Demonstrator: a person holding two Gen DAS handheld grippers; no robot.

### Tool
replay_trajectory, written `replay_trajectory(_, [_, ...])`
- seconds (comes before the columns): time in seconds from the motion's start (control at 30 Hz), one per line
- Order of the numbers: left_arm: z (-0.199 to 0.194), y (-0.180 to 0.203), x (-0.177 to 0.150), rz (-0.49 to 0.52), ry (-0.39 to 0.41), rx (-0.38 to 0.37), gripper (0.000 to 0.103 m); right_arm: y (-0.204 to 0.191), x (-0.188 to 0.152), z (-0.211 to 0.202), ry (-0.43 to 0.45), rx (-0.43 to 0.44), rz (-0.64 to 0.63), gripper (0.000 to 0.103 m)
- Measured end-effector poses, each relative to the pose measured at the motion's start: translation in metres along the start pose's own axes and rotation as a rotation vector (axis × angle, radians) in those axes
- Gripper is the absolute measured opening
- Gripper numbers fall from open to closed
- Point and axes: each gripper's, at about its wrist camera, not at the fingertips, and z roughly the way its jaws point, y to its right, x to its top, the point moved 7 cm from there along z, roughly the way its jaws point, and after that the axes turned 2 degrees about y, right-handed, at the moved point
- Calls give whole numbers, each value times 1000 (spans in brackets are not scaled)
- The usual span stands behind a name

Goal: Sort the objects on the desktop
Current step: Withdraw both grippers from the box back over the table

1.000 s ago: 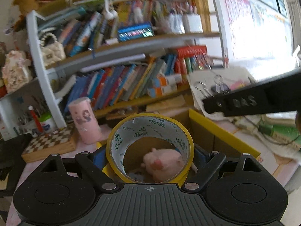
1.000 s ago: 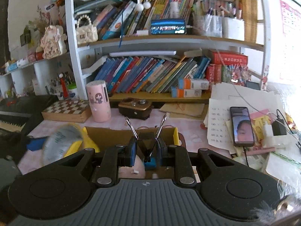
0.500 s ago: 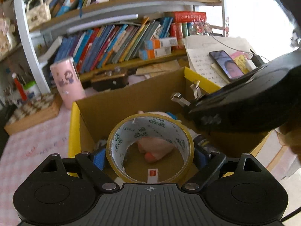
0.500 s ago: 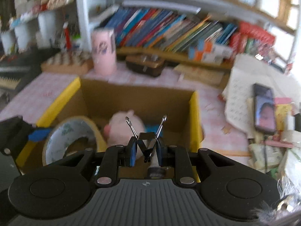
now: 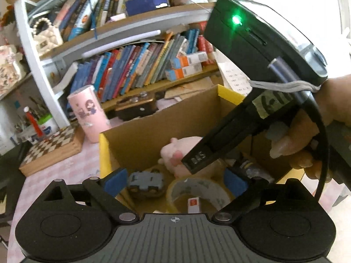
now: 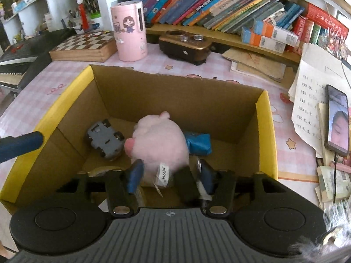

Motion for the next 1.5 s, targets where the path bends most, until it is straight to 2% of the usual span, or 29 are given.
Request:
replay_trajectory(0.13, [-19, -14, -2, -38, 29, 36, 97, -3, 4, -9, 28, -4, 6, 58])
replay_trajectory(0.2, [-30, -23, -3, -60, 56, 49, 97, -8, 8, -22, 72, 2, 0, 64])
replay_trajectory(0.33, [-54, -47, -7, -114, 96, 98, 99, -17, 12, -53, 167, -14, -20, 68])
replay_trajectory(0.5, [-90, -80, -15, -204, 147, 149, 103, -32, 4, -93, 266, -37, -8, 72])
replay_trajectory(0.6, [-116, -99, -27, -232, 166, 162, 103, -44, -6, -114, 296, -41, 19, 72])
replay_trajectory(0.8, [-161, -127, -53, -272, 185, 220, 103, -67, -37, -148, 335, -69, 91, 72])
replay_trajectory(1.03, [-204, -139, -93, -315, 146, 281, 103, -107, -85, -176, 357, -123, 128, 72])
replay_trajectory(1.1, [-215, -138, -104, -309, 140, 283, 103, -121, -100, -183, 354, -127, 126, 72])
replay_trajectory(1.23, [-236, -132, -124, -300, 118, 241, 103, -150, -130, -198, 352, -136, 126, 73])
replay_trajectory(1.5, [-268, -126, -158, -326, 110, 247, 103, -193, -179, -215, 328, -138, 148, 73])
